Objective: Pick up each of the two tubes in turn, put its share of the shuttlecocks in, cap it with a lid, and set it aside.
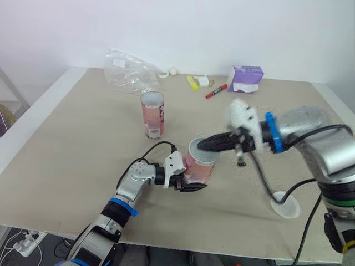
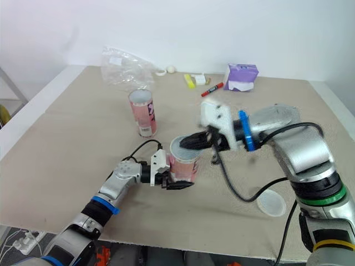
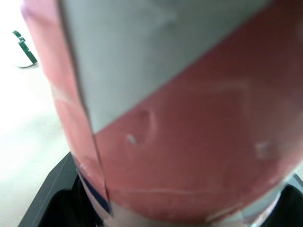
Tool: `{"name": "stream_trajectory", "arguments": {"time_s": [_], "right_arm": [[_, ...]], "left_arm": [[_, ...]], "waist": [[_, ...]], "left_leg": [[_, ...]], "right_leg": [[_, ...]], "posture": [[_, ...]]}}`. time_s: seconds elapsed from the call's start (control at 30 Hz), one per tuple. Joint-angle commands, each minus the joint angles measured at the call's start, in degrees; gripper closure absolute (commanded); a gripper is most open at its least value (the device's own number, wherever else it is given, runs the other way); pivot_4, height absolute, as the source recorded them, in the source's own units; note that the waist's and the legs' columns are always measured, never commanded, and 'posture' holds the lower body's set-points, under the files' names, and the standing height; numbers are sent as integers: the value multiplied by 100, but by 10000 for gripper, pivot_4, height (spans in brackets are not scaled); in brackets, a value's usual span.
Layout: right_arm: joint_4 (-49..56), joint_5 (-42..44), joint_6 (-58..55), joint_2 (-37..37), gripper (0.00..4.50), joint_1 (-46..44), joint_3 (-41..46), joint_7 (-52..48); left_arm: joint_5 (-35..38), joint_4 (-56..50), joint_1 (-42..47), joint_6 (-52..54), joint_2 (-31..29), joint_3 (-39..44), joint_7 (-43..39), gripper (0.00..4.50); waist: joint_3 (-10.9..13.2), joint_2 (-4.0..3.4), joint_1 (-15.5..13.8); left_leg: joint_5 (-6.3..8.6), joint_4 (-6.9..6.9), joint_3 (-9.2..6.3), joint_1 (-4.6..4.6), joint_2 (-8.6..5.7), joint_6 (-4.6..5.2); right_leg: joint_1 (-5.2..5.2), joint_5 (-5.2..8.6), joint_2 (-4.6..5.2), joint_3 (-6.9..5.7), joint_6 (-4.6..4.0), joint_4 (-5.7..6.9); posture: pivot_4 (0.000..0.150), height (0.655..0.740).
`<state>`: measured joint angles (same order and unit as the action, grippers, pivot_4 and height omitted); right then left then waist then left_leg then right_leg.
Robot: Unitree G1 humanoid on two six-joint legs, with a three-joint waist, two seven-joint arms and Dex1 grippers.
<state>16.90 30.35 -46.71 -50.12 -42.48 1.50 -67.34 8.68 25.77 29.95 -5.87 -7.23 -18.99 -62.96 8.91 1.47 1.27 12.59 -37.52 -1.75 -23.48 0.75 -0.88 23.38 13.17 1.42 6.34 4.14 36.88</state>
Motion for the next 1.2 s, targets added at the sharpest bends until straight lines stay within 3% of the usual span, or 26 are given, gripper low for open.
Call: {"name": "stream_trajectory", "arguments": {"time_s": [0.03, 0.13, 0.2, 0.23, 0.3, 0.33, 0.37, 0.5, 0.8, 1.2], "right_arm": [[70, 453, 26, -126, 44541, 285, 1105, 194], [340, 564, 204, -105, 44541, 1137, 1685, 278], [646, 619, 378, 0, 44541, 2314, 2058, 210], [773, 566, 559, 38, 38566, 2811, 2123, 172], [988, 359, 1051, 197, 31592, 3512, 1977, 196], [1080, 266, 1278, 275, 25472, 3751, 1851, 218], [1151, 188, 1460, 333, 22233, 3920, 1725, 233], [1199, 54, 1828, 533, 772, 4151, 1322, 421], [989, -244, 2141, 1048, 297, 4071, 470, 959], [649, -632, 2606, 1541, 297, 3920, -423, 1239]], "left_arm": [[-94, 49, -31, 39, -63, 12, 51, 12863], [-65, -47, -12, 54, -99, -10, -15, 12863], [48, -218, 13, 155, -153, -26, -189, 12863], [92, -290, 22, 175, -176, -21, -255, 9085], [164, -433, 40, 223, -241, -11, -390, 1938], [197, -502, 49, 266, -273, 0, -435, 0], [224, -557, 62, 289, -297, 17, -460, 0], [279, -816, 105, 362, -466, 63, -579, 0], [289, -1397, -181, 323, -1131, 112, -875, 0], [791, -2396, -805, 748, -1738, 785, -563, 0]], "waist": [[-1, 2, -4], [0, -3, 2], [1, 4, -21], [4, 6, -10], [7, -11, 16], [11, -17, 52], [13, -20, 73], [22, -12, 127], [36, 7, 132], [42, 8, 134]], "left_leg": [[1, 3, -2, 0, -1, -1], [14, 18, -9, 5, 0, 4], [14, 24, -7, 3, -1, 3], [15, 27, -24, -2, -2, 3], [21, 25, -19, -8, -7, -4], [25, 24, -11, -5, -5, -8], [26, 23, -8, -4, -4, -9], [27, 23, -11, 5, 0, -10], [28, 23, -11, 5, 4, -16], [31, 26, -16, 6, 5, -20]], "right_leg": [[-1, 6, 0, 0, 2, -2], [-7, 16, -8, 0, 26, -5], [-1, 17, -7, 3, 27, -4], [-9, 27, -13, -5, 31, -4], [-3, 35, -9, -1, 37, -2], [0, 36, -9, 5, 38, -2], [0, 36, -9, 6, 38, -2], [-4, 31, -14, 4, 39, -1], [-3, 35, -14, 4, 25, -1], [-5, 44, -12, 0, 29, 0]], "posture": [[1500, 7400], [1500, 7400], [1500, 7400], [1500, 7400], [1500, 7400], [1500, 7400], [1500, 7400], [1500, 7400], [1500, 7400], [1500, 7400]]}}
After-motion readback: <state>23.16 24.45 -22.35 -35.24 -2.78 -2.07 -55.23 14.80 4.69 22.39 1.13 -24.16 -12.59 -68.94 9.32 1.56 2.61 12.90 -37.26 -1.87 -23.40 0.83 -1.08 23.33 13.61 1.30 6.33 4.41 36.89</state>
